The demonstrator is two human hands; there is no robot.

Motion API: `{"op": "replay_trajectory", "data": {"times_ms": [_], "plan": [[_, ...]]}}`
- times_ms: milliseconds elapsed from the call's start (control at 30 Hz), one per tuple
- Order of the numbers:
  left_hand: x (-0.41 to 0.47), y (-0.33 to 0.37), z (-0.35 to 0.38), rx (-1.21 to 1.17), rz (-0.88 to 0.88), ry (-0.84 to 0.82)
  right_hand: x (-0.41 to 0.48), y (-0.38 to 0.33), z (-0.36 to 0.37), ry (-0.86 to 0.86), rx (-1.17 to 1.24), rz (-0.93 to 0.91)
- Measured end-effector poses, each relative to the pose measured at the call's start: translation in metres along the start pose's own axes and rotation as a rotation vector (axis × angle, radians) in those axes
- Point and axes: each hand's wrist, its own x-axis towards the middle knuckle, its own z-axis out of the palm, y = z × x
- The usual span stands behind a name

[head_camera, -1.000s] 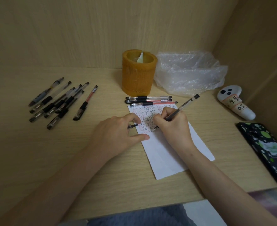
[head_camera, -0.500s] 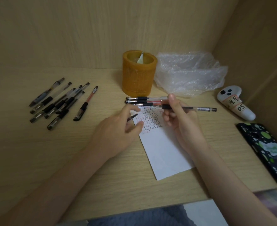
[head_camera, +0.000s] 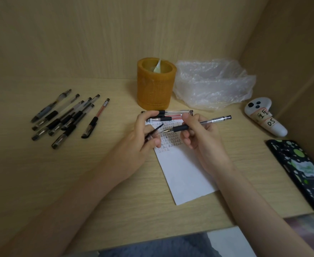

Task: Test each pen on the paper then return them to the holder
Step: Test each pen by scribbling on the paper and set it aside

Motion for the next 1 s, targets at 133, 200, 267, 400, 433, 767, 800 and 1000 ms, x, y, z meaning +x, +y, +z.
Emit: {"op": "replay_trajectory", "data": {"times_ms": [133, 200, 267, 400, 433, 767, 800, 1000], "plan": [[0.0, 0.001, 0.002, -0.008, -0.028, -0.017, 0.0, 0.0, 0.001, -0.016, -0.049, 0.012], [0.0, 0.002, 0.002, 0.0, -0.032, -0.032, -0.001, 0.002, 0.001, -0.037, -0.107, 0.016], [-0.001, 0.002, 0.002, 0.014, -0.035, -0.053, -0.003, 0.003, 0.002, -0.065, -0.181, 0.014], [0.0, 0.003, -0.004, 0.086, -0.026, 0.075, -0.002, 0.005, 0.002, -0.167, -0.12, -0.037], [0.0, 0.004, -0.006, 0.089, -0.022, 0.125, -0.001, 0.005, 0.001, -0.183, -0.081, -0.042], [0.0, -0.001, -0.005, 0.222, -0.04, 0.149, 0.002, 0.011, 0.0, -0.185, -0.125, -0.047], [-0.001, -0.001, -0.006, 0.229, -0.038, 0.137, 0.002, 0.011, 0.0, -0.192, -0.134, -0.042], [0.003, 0.004, -0.002, 0.298, -0.055, 0.162, 0.003, 0.01, 0.005, -0.159, 0.006, 0.078]]}}
